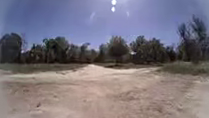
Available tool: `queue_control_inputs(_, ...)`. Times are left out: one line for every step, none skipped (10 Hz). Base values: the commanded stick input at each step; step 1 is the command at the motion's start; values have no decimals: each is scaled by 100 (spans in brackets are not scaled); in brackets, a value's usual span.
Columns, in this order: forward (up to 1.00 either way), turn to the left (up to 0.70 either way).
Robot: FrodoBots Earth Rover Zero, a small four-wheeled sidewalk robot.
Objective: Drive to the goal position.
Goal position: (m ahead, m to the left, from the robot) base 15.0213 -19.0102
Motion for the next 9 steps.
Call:
queue_control_inputs(85, 0)
queue_control_inputs(85, 0)
queue_control_inputs(85, 0)
queue_control_inputs(85, 0)
queue_control_inputs(85, 0)
queue_control_inputs(85, 0)
queue_control_inputs(85, 0)
queue_control_inputs(85, 0)
queue_control_inputs(85, 0)
